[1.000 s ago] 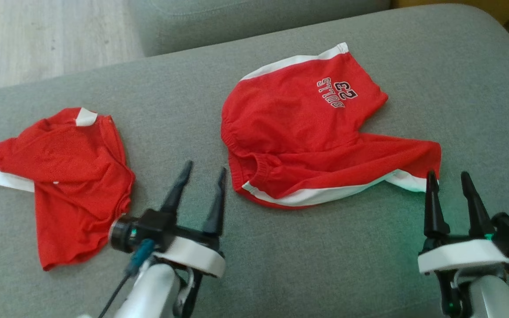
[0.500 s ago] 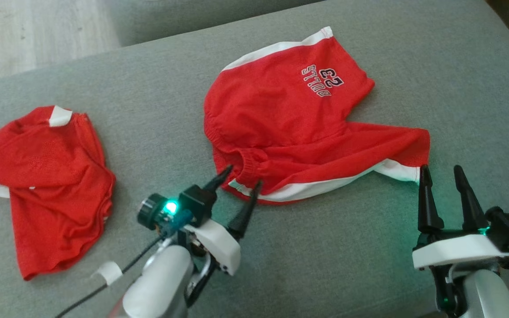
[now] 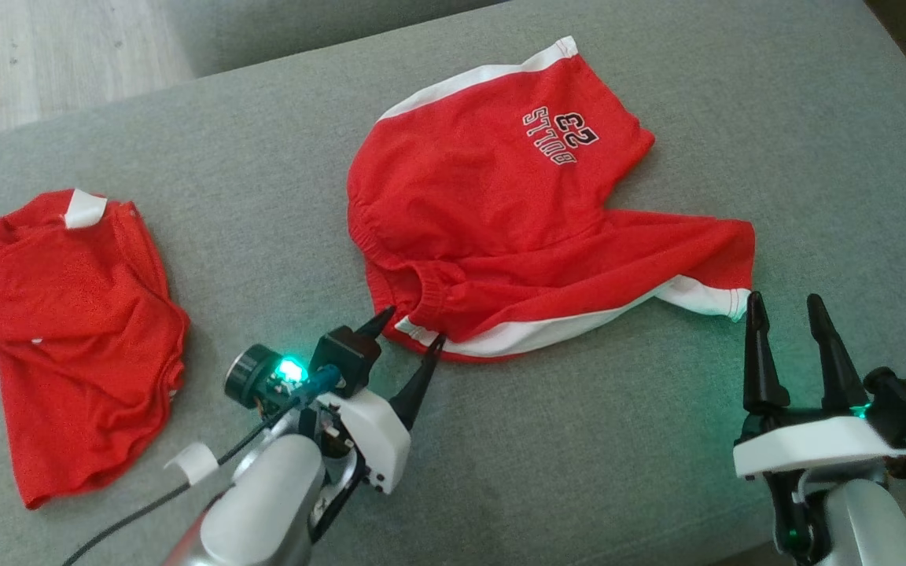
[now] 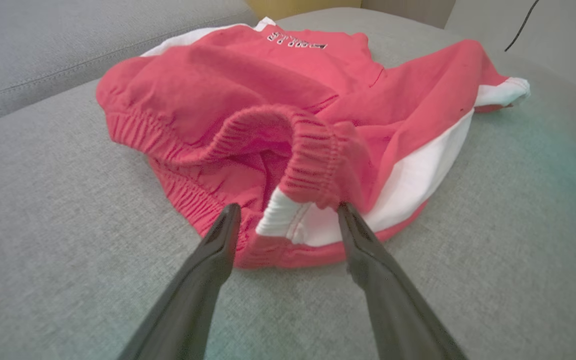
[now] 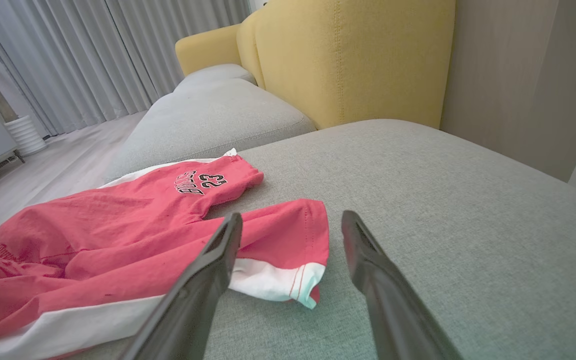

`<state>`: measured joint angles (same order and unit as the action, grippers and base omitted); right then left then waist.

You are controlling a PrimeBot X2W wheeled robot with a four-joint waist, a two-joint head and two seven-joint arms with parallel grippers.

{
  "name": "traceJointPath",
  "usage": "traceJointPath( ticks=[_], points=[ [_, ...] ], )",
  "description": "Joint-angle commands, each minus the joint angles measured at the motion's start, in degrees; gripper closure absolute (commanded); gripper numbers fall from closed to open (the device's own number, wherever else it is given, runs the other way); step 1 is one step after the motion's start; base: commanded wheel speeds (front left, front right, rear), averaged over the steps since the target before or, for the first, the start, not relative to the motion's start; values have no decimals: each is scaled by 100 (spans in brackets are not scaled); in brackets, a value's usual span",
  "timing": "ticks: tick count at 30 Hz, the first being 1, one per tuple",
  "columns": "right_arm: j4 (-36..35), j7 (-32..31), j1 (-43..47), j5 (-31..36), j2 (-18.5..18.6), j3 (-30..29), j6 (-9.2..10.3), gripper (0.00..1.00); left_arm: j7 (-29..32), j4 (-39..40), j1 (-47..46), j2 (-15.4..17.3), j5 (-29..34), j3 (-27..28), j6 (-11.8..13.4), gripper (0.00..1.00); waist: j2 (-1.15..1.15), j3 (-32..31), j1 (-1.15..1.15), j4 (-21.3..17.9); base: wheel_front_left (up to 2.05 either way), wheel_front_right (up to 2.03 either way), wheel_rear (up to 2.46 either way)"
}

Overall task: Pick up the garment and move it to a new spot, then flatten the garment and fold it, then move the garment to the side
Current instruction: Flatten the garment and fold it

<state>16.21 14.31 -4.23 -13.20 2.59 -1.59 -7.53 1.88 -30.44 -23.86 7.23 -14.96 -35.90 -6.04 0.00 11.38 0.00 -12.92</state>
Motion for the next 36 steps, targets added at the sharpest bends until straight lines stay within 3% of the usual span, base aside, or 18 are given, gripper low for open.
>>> traceJointPath(
  ticks=[1, 5, 6, 7, 8, 24, 36],
  points=[
    [-146, 68, -240, -64, 29, 145, 4, 0, 23, 153, -313, 116, 70, 122, 19, 0, 0, 19, 0, -12, 0, 0, 0],
    [-127, 68, -256, -92, 29, 144, 4, 0, 98, 181, -371, 174, 54, 100, 10, 0, 0, 59, 0, -29, 0, 0, 0],
    [-116, 68, -258, -96, 29, 142, 4, 0, 107, 194, -383, 182, 44, 93, 5, 29, 0, 66, 0, -30, 0, 0, 0],
    [-92, 68, -258, -94, 29, 133, 4, 0, 113, 208, -392, 190, 32, 79, -2, 71, 0, 70, 0, -31, 0, 0, 0],
    [-53, 68, -259, -78, 29, 115, 4, 0, 111, 229, -399, 196, 18, 60, -13, 100, 0, 70, 0, -29, 0, 0, 0],
    [1587, -686, -1055, 275, 29, -249, 4, 0, -214, 864, -302, 152, -121, 7, 94, 100, 0, 42, 0, 313, 0, 0, 0],
    [1831, -802, -999, 218, 29, 69, 4, 0, -228, 952, -260, 201, -178, -16, 167, 100, 0, 29, 0, 278, 0, 0, 0]
  ],
)
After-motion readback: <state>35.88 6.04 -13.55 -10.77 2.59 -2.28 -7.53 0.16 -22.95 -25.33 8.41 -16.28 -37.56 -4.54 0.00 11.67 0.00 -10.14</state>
